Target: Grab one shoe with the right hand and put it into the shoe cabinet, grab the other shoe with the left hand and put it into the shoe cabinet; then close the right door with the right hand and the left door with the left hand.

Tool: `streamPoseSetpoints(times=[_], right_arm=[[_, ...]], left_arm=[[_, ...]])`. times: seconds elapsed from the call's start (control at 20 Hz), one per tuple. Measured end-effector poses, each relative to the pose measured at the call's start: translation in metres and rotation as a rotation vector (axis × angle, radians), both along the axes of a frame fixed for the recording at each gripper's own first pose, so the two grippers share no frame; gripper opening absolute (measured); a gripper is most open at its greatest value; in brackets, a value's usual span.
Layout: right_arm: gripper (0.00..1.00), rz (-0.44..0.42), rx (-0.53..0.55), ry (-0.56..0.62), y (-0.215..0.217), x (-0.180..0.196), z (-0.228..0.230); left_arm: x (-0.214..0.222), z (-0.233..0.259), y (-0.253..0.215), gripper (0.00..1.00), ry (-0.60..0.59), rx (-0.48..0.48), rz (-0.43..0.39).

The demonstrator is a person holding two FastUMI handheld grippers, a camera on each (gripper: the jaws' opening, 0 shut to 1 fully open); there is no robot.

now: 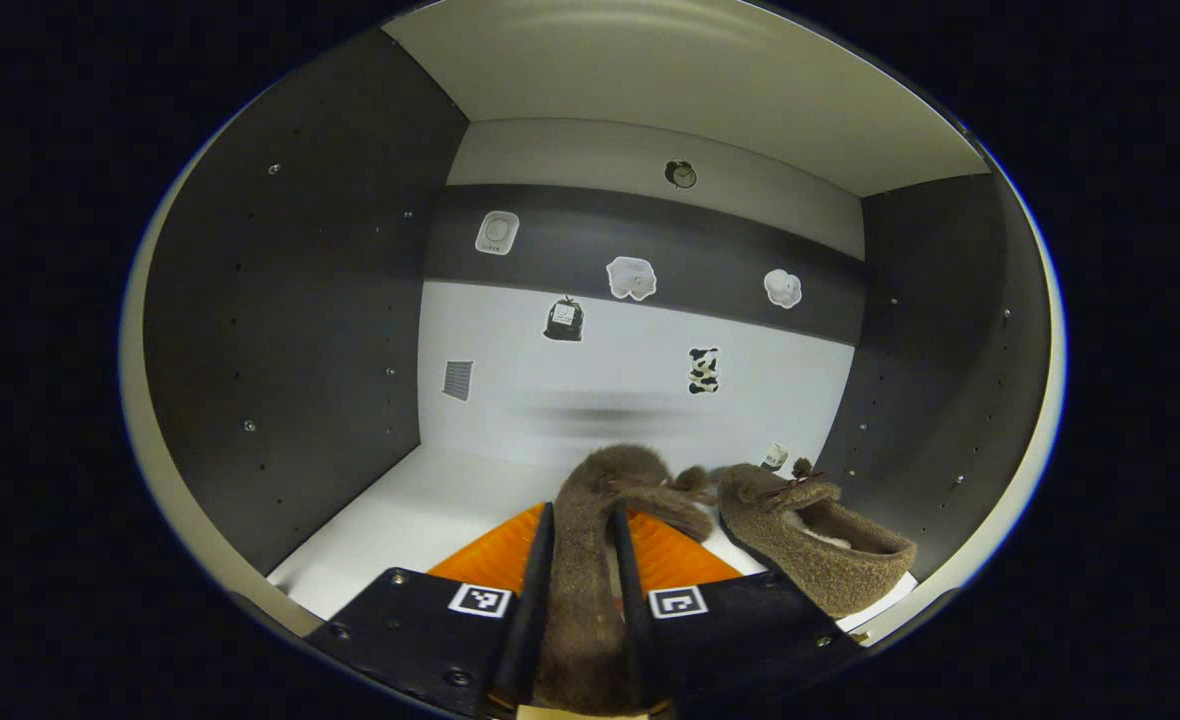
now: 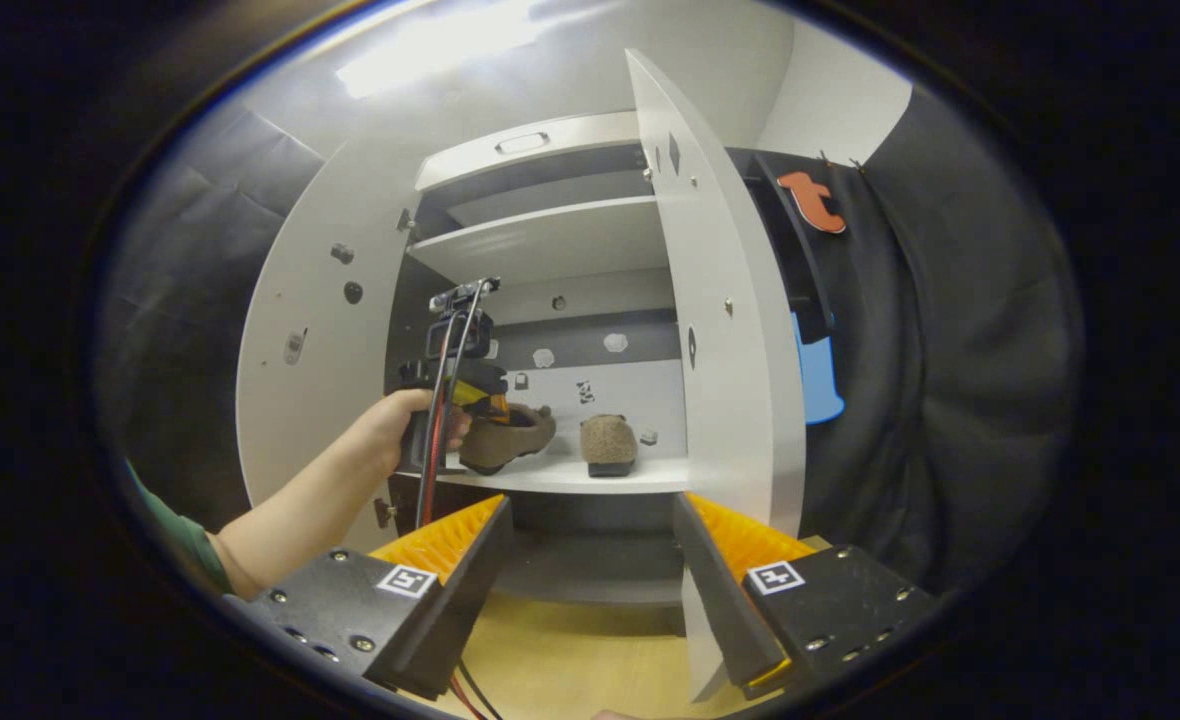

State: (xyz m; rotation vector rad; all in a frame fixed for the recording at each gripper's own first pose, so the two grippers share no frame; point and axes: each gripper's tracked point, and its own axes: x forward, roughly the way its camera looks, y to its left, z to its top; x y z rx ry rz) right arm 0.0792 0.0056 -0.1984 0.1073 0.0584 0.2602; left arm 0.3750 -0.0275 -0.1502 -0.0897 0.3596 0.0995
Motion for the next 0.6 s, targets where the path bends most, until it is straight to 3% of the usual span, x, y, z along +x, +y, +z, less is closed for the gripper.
streamPoseSetpoints(times=[0.15, 0.2, 0.35, 0.4, 0.6], right_arm=[[0.97, 0.006, -0.004, -0.006, 0.005, -0.006, 0.004], [0.97, 0.009, -0.006, -0.010, 0.007, -0.010, 0.005], [0.97, 0.012, -0.014, -0.022, 0.011, -0.020, 0.009], [0.97, 0.013, -0.015, -0.027, 0.013, -0.025, 0.010], [0.97, 0.002, -0.008, -0.040, 0.017, -0.044, 0.009]], left_arm=[[-0.004, 0.027, 0.005, 0.54, -0.079, -0.001, 0.005], [-0.009, 0.033, 0.009, 0.71, -0.093, 0.005, 0.013], [-0.034, 0.046, 0.012, 0.80, -0.111, -0.003, 0.007], [-0.043, 0.049, 0.013, 0.91, -0.119, -0.010, 0.004], [-0.086, 0.061, 0.020, 0.94, -0.168, 0.003, -0.001]])
